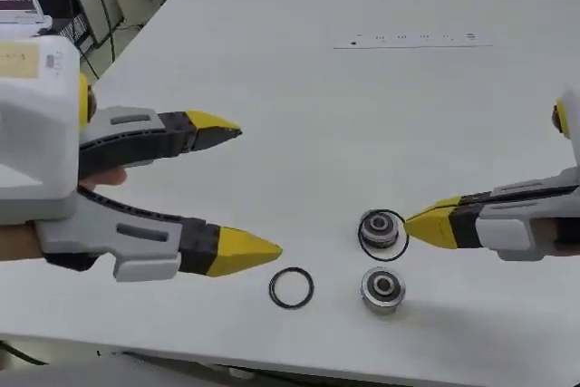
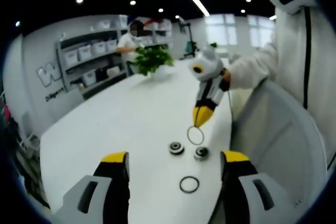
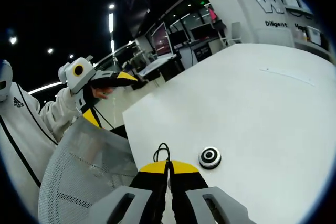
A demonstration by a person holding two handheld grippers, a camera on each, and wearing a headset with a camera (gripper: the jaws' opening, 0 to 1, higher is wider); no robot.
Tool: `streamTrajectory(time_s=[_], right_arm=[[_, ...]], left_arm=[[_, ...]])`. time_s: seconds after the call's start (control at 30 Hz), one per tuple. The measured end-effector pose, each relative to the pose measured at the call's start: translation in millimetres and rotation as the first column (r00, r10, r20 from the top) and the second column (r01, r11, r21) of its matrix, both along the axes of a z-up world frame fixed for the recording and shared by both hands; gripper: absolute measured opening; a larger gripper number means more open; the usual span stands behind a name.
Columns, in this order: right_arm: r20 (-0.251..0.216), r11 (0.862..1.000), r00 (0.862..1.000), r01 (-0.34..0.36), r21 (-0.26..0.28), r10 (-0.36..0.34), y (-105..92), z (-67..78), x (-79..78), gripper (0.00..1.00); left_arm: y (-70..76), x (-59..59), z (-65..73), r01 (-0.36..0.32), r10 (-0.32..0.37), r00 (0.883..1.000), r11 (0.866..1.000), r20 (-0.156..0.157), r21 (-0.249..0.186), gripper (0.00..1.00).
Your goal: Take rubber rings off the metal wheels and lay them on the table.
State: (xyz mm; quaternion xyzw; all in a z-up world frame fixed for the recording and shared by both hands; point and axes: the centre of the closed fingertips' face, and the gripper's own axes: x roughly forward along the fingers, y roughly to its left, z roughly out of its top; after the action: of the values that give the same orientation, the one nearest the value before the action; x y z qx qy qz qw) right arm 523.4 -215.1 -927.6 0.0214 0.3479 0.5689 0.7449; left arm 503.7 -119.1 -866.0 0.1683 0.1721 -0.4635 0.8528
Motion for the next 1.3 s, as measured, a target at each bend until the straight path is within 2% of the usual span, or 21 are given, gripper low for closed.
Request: streamTrajectory(time_s=[0.2, 0.33, 0.47, 0.7, 1.03, 1.17, 1.3], right_arm=[[-0.006, 1.000, 1.000, -0.021, -0.019, 0.021, 15.6, 6.0, -10.0, 0.00], [-0.002, 0.999, 0.999, -0.035, -0.030, 0.035, 25.7, 10.4, -13.6, 0.00], [0.006, 0.999, 0.999, -0.035, -0.038, 0.035, 37.8, 14.0, -13.5, 0.00], [0.009, 0.998, 0.999, -0.039, -0.045, 0.040, 58.0, 15.9, -15.4, 0.00], [0.008, 0.997, 0.999, -0.039, -0.062, 0.039, 78.1, 10.1, -18.7, 0.00], [-0.001, 0.996, 0.999, -0.054, -0.068, 0.054, 84.0, 6.3, -21.6, 0.00], [-0.012, 0.993, 0.997, -0.075, -0.096, 0.074, 84.2, -2.1, -23.5, 0.00]], left_arm=[[31.6, -9.3, -8.9, -0.038, 0.038, 0.999, 0.999, -0.006, -0.026, 0.73], [47.7, -11.9, -15.1, -0.064, 0.063, 0.998, 0.997, -0.012, -0.045, 0.74], [58.2, -14.9, -21.8, -0.070, 0.069, 0.998, 0.997, -0.014, -0.045, 0.75], [73.4, -16.9, -25.3, -0.067, 0.066, 0.998, 0.995, -0.018, -0.078, 0.75], [79.7, -26.0, -27.6, -0.047, 0.045, 0.999, 0.993, -0.019, -0.112, 0.74], [79.6, -30.0, -29.2, -0.067, 0.065, 0.998, 0.992, -0.017, -0.108, 0.74], [77.6, -33.9, -27.1, -0.093, 0.092, 0.996, 0.989, -0.014, -0.118, 0.75]])
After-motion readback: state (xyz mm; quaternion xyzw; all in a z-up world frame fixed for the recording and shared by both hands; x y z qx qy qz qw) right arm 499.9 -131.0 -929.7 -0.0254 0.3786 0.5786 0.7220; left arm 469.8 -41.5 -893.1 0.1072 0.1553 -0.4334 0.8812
